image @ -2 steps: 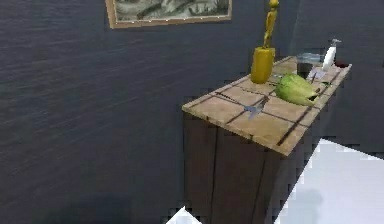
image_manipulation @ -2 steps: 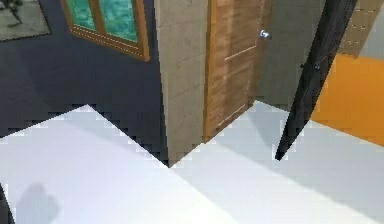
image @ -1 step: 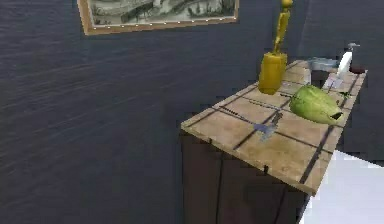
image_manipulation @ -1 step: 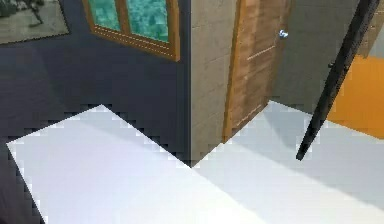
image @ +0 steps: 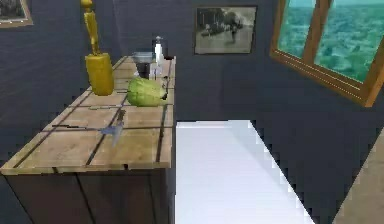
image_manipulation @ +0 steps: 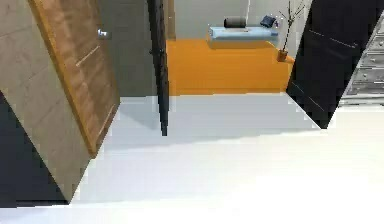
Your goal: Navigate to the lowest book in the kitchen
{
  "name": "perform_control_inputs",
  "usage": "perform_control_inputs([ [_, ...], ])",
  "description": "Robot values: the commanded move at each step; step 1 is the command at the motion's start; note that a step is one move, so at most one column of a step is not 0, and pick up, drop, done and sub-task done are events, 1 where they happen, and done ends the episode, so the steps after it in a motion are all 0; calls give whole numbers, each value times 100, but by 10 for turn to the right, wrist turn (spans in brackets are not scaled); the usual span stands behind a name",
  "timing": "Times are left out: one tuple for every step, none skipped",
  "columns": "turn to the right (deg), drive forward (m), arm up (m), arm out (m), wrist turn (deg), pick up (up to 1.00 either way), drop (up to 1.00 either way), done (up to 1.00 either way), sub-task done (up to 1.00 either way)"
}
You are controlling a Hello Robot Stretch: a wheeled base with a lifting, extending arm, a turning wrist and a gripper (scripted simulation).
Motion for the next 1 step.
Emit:
perform_control_inputs([
  [450,0,0,0,0,0,0,0,0],
])
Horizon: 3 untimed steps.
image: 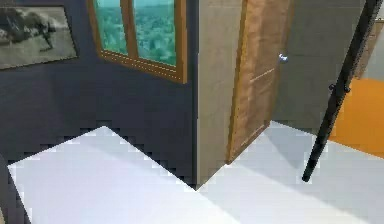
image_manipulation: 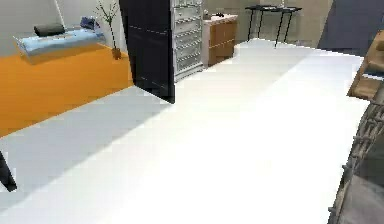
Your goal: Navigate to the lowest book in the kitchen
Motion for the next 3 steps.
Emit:
perform_control_inputs([
  [420,0,0,0,0,0,0,0,0],
  [0,25,0,0,0,0,0,0,0],
  [-450,0,0,0,0,0,0,0,0],
])
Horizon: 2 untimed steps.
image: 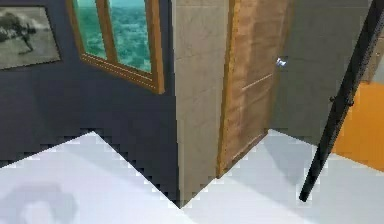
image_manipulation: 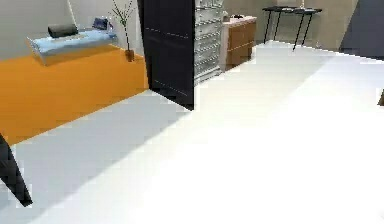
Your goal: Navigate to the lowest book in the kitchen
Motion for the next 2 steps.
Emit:
perform_control_inputs([
  [-390,0,0,0,0,0,0,0,0],
  [0,100,0,0,0,0,0,0,0],
])
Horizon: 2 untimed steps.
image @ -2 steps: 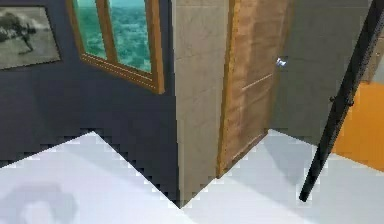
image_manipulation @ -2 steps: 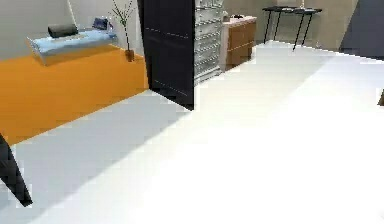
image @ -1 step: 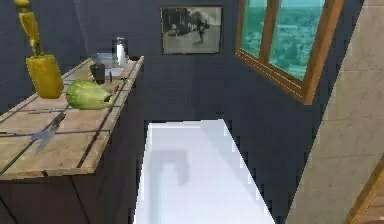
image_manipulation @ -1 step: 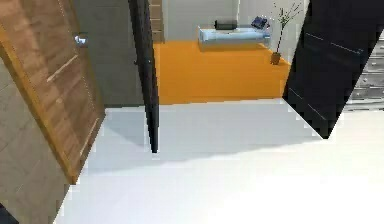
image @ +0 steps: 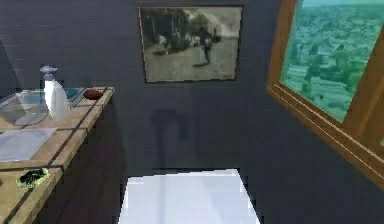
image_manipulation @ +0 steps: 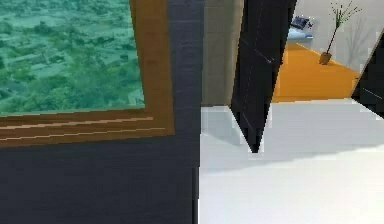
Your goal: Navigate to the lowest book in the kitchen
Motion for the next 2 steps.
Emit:
perform_control_inputs([
  [0,65,0,0,0,0,0,0,0],
  [450,0,0,0,0,0,0,0,0],
])
